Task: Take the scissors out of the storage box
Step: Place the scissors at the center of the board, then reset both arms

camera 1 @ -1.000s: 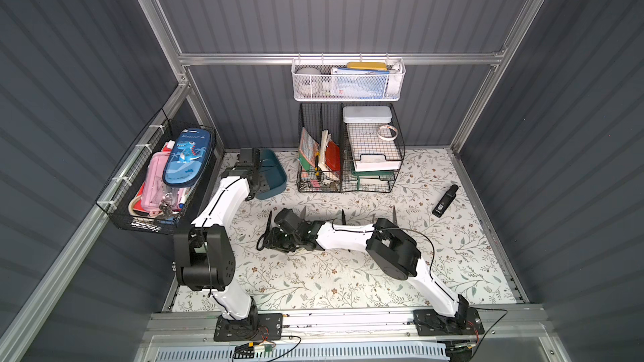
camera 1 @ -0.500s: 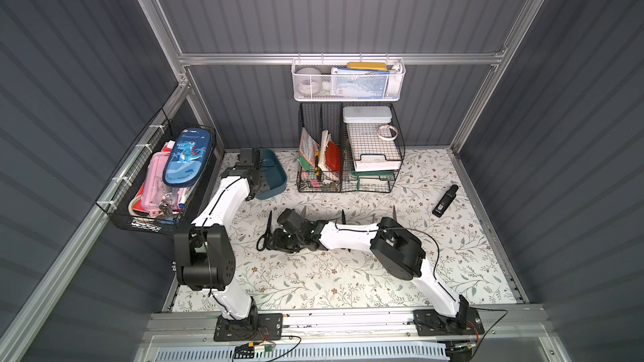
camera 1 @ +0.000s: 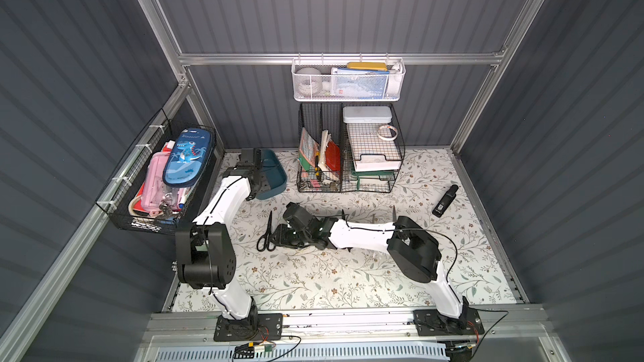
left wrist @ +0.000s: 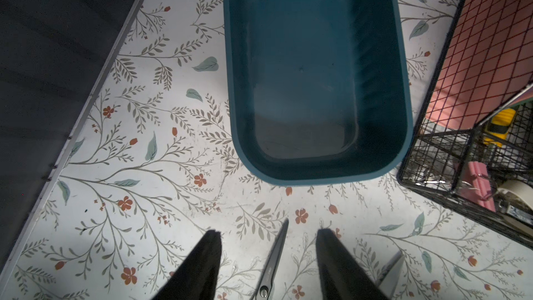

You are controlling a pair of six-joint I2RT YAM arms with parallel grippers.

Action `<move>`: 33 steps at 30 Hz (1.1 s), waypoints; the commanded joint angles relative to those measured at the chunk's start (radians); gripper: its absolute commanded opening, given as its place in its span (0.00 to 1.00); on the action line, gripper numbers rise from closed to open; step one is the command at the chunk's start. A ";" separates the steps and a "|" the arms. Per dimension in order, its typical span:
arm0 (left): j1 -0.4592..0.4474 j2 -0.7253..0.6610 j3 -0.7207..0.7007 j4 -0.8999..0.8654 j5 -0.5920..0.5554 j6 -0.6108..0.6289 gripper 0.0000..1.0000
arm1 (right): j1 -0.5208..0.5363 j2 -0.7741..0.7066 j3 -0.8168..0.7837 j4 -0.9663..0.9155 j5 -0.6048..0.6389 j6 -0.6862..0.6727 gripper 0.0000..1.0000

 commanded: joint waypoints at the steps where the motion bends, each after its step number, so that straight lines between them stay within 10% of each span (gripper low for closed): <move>1: -0.022 -0.023 0.016 0.026 0.005 0.040 0.57 | -0.009 -0.073 -0.040 -0.095 0.104 -0.138 0.39; 10: -0.123 -0.055 0.046 0.004 -0.002 0.120 0.57 | -0.070 -0.265 -0.242 -0.213 0.208 -0.299 0.45; 13: -0.133 -0.104 -0.024 0.056 0.078 0.145 0.60 | -0.088 -0.377 -0.298 -0.254 0.265 -0.404 0.64; 14: -0.136 -0.122 -0.043 0.078 0.104 0.161 0.66 | -0.092 -0.414 -0.315 -0.269 0.292 -0.432 0.90; 15: -0.137 -0.136 -0.055 0.095 0.124 0.173 0.93 | -0.101 -0.458 -0.332 -0.290 0.337 -0.459 0.99; 20: -0.140 -0.144 -0.036 0.062 0.116 0.199 0.99 | -0.204 -0.670 -0.424 -0.360 0.428 -0.565 0.99; 33: -0.140 -0.300 -0.296 0.322 0.049 0.268 0.99 | -0.877 -1.262 -0.969 0.032 0.428 -0.809 0.99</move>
